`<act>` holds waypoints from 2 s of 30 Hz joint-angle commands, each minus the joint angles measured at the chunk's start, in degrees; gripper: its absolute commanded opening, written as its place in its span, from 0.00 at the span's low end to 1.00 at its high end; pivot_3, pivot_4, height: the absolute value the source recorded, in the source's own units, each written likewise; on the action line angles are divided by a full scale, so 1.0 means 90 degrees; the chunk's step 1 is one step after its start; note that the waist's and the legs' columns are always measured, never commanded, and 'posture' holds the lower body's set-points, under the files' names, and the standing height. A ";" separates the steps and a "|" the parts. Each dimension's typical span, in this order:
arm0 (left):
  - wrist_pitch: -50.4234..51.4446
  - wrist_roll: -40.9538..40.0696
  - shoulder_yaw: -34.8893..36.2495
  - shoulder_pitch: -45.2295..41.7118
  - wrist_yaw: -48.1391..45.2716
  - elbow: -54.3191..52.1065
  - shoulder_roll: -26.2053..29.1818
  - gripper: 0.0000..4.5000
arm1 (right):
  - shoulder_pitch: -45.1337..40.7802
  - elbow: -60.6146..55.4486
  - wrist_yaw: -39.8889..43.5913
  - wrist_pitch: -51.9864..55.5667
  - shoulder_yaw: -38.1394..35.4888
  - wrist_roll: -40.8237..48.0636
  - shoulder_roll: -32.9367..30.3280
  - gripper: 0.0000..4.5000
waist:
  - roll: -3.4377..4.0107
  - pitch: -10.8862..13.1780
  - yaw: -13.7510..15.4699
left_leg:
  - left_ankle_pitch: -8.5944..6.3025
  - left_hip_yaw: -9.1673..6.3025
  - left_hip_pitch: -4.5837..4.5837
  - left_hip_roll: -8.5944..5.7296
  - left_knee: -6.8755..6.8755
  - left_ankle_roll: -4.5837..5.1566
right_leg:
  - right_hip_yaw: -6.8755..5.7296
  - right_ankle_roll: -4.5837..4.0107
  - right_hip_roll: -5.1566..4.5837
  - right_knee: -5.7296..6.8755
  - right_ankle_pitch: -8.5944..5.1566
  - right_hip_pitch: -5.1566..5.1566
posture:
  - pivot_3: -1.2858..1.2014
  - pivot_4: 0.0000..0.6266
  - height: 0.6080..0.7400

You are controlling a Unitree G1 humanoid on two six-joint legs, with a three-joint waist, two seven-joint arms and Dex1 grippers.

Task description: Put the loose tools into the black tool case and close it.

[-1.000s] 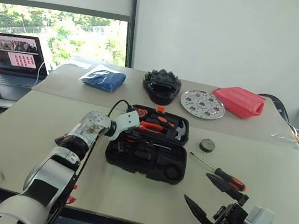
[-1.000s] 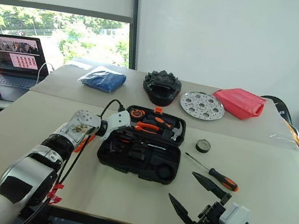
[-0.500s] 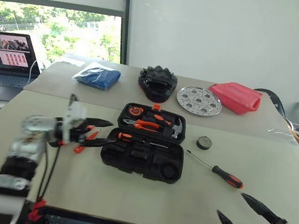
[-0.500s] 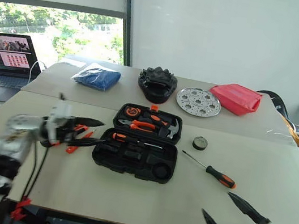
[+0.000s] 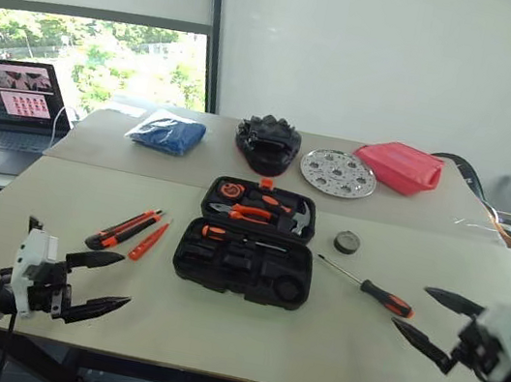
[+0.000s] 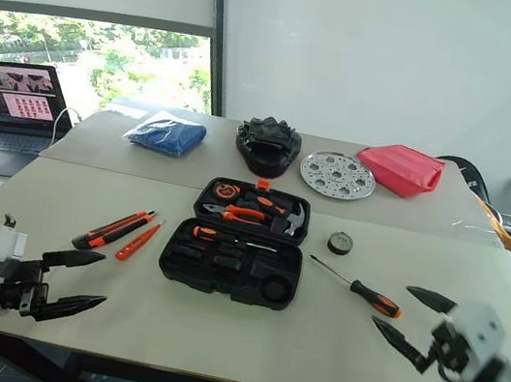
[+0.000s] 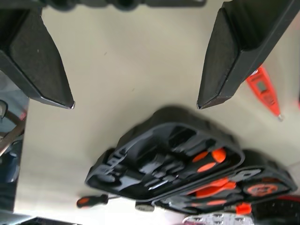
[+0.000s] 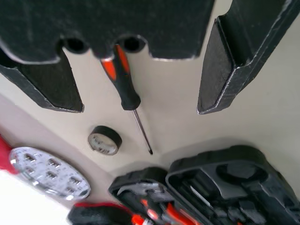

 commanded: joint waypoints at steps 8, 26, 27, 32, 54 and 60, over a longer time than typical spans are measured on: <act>0.0165 -0.0224 -0.0635 -0.0316 0.0318 -0.0885 -0.0147 1.00 | -0.2664 0.2226 0.0817 0.1644 0.1997 -0.1311 -0.0534 0.91 | 0.0002 0.0001 0.0005 | -0.0026 -0.0001 -0.0045 -0.0009 0.0000 0.0017 | -0.0003 -0.0025 -0.0013 -0.0019 0.0013 -0.0023 | 0.52 0.24 1.00; 0.0118 -0.0264 -0.0751 -0.0411 0.0380 -0.0894 -0.0118 1.00 | -0.3610 0.3132 0.2285 0.0464 0.1826 -0.1194 -0.0409 0.20 | 0.0012 0.0009 -0.0133 | -0.0026 0.0001 -0.0037 -0.0007 0.0002 0.0017 | -0.0002 -0.0025 -0.0009 -0.0013 0.0014 -0.0020 | 0.52 0.24 1.00; 0.0134 -0.0291 -0.0715 -0.0397 0.0437 -0.0895 -0.0142 1.00 | -0.3556 0.2794 0.2549 0.0530 0.1653 -0.0927 -0.0502 0.20 | 0.0015 0.0011 -0.0139 | -0.0026 0.0001 -0.0037 -0.0007 0.0002 0.0017 | -0.0001 -0.0024 -0.0010 -0.0013 0.0014 -0.0020 | 0.52 0.24 1.00; 0.0168 -0.0409 -0.0577 -0.0298 0.0624 -0.0837 -0.0206 1.00 | -0.3702 0.1327 0.2857 0.1746 0.1463 -0.0063 -0.0605 0.20 | 0.0025 0.0017 -0.0183 | -0.0027 -0.0001 -0.0036 -0.0003 0.0002 0.0017 | 0.0000 -0.0024 -0.0009 -0.0011 0.0014 -0.0021 | 0.52 0.24 1.00; 0.0057 -0.0487 -0.0195 0.0393 0.1465 -0.1155 -0.0530 1.00 | -0.6960 0.3029 0.2038 0.2215 0.5133 -0.2888 0.2220 0.20 | 0.0017 0.0021 -0.0106 | -0.0020 -0.0054 -0.0154 -0.0015 0.0005 0.0005 | -0.0076 -0.0031 -0.0071 0.0001 0.0039 -0.0157 | 0.52 0.24 1.00; 0.0074 -0.0502 -0.0163 0.0512 0.1569 -0.1325 -0.0500 1.00 | -0.6982 0.3356 0.2198 0.2017 0.5198 -0.3180 0.2278 0.20 | 0.0016 0.0021 -0.0153 | -0.0016 -0.0053 -0.0135 -0.0020 0.0008 0.0001 | -0.0085 -0.0033 -0.0073 0.0005 0.0041 -0.0137 | 0.52 0.24 1.00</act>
